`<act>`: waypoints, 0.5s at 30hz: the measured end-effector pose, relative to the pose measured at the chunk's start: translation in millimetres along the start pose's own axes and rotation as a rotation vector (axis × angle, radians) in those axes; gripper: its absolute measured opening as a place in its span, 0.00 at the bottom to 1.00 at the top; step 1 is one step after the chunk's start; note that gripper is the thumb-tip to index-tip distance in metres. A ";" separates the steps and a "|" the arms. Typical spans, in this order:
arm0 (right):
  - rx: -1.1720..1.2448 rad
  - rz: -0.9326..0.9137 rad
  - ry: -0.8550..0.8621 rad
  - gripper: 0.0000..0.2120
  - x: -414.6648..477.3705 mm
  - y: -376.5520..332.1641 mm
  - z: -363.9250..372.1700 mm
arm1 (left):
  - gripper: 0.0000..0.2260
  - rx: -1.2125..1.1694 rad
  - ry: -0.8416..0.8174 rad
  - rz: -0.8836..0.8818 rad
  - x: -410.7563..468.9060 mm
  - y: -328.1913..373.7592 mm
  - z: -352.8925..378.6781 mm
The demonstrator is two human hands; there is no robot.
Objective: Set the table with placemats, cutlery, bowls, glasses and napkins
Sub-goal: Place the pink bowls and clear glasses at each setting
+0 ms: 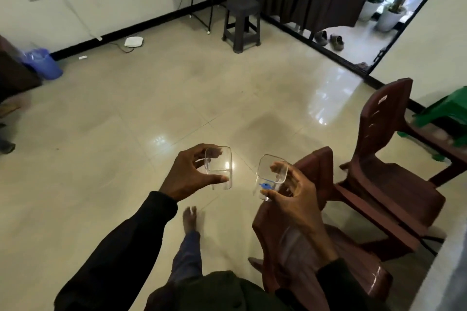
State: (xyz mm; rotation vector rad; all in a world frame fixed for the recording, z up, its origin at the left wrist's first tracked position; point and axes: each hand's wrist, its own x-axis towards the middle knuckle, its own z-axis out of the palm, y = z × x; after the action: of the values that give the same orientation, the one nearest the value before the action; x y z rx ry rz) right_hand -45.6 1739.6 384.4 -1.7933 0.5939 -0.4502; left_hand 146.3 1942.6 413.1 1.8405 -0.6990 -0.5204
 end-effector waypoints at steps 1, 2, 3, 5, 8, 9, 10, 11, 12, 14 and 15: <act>0.008 0.007 0.022 0.31 15.7 -1.1 5.4 | 0.29 -0.006 -0.011 0.007 19.9 -3.2 -6.0; 0.019 0.008 0.046 0.32 33.1 -1.0 11.6 | 0.29 -0.017 -0.027 0.018 42.2 -8.0 -11.9; 0.023 0.004 0.071 0.32 49.1 -1.2 17.3 | 0.28 -0.024 -0.040 0.026 63.9 -11.7 -17.5; 0.018 0.020 0.124 0.33 78.6 -3.0 27.4 | 0.28 -0.039 -0.100 0.023 106.5 -17.0 -29.0; 0.023 0.063 0.250 0.32 117.8 -6.2 39.3 | 0.29 -0.027 -0.189 0.039 169.7 -21.4 -48.6; 0.028 0.081 0.273 0.32 127.6 -9.2 42.2 | 0.29 -0.025 -0.220 0.040 187.9 -20.6 -54.2; 0.035 0.097 0.307 0.31 141.6 -11.8 45.8 | 0.29 -0.025 -0.253 0.050 212.0 -19.0 -60.2; 0.032 0.108 0.340 0.31 152.6 -14.0 48.6 | 0.29 -0.022 -0.275 0.071 231.2 -17.3 -65.0; 0.026 0.113 0.366 0.31 164.6 -14.6 50.9 | 0.29 -0.024 -0.300 0.093 252.4 -16.3 -68.3; 0.027 0.139 0.397 0.31 185.0 -17.6 53.4 | 0.28 -0.030 -0.343 0.117 287.3 -12.6 -70.0; 0.028 0.150 0.423 0.30 196.9 -18.2 53.8 | 0.28 -0.038 -0.361 0.124 305.6 -11.0 -69.1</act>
State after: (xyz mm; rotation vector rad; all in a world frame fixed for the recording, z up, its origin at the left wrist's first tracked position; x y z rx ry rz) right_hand 145.9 1666.7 387.6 -1.6199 1.0022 -0.7380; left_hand 417.5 1785.5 418.7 1.6712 -1.0301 -0.7885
